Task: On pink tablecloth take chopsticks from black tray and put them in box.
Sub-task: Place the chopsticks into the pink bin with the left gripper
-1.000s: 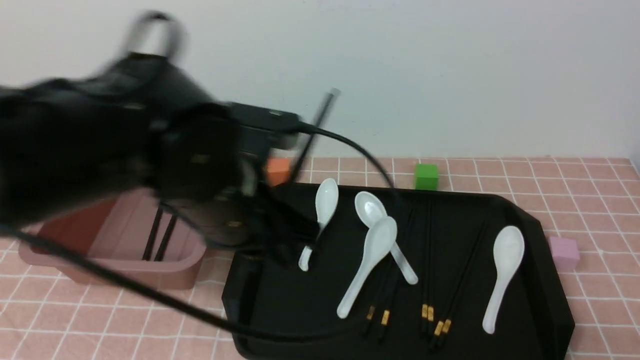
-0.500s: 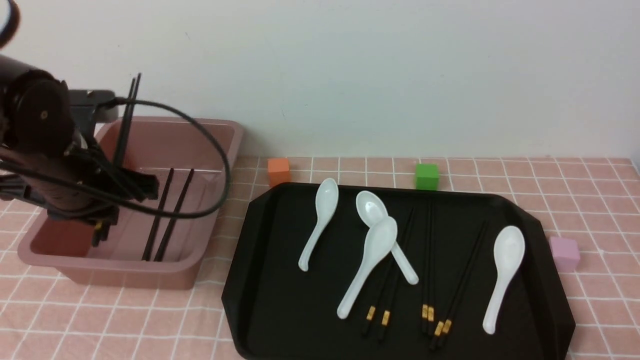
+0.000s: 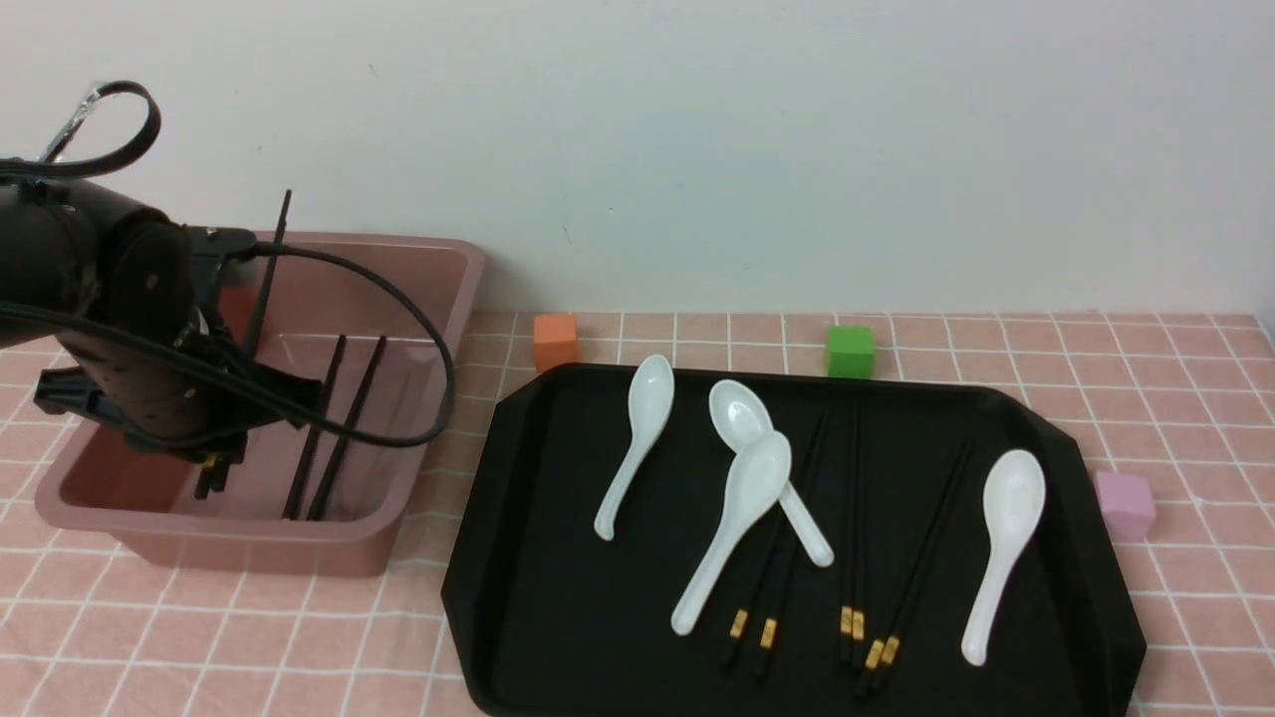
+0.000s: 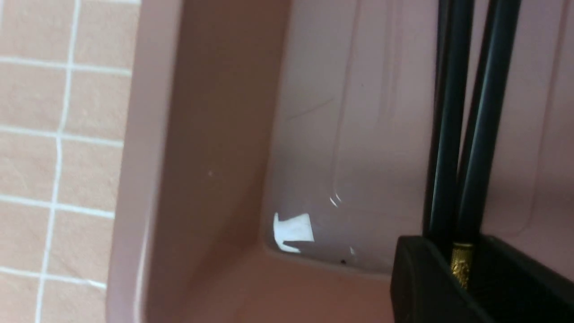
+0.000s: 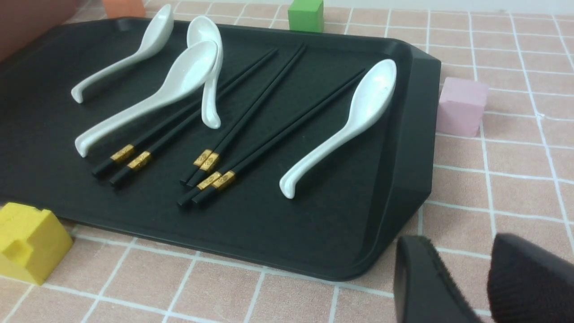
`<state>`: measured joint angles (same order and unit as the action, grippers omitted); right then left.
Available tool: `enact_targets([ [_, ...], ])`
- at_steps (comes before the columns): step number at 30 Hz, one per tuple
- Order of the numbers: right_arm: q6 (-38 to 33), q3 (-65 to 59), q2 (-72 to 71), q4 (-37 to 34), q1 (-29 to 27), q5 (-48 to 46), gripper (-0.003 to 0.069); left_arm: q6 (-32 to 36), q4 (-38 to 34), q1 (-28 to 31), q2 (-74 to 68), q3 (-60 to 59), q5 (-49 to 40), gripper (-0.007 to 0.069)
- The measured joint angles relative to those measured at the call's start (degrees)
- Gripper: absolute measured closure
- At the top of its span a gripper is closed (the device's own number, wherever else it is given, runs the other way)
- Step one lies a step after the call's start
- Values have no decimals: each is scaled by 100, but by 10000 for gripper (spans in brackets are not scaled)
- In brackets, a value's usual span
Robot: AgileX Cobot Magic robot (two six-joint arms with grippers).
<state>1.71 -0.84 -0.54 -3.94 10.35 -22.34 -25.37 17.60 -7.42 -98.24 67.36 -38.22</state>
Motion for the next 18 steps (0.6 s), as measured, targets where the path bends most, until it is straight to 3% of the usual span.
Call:
enact_targets([
  [11, 0, 0, 0, 0, 0, 0, 419, 0, 156, 0, 7, 0, 75, 364],
  [18, 0, 0, 0, 0, 0, 0, 419, 0, -111, 0, 594, 0, -63, 362],
])
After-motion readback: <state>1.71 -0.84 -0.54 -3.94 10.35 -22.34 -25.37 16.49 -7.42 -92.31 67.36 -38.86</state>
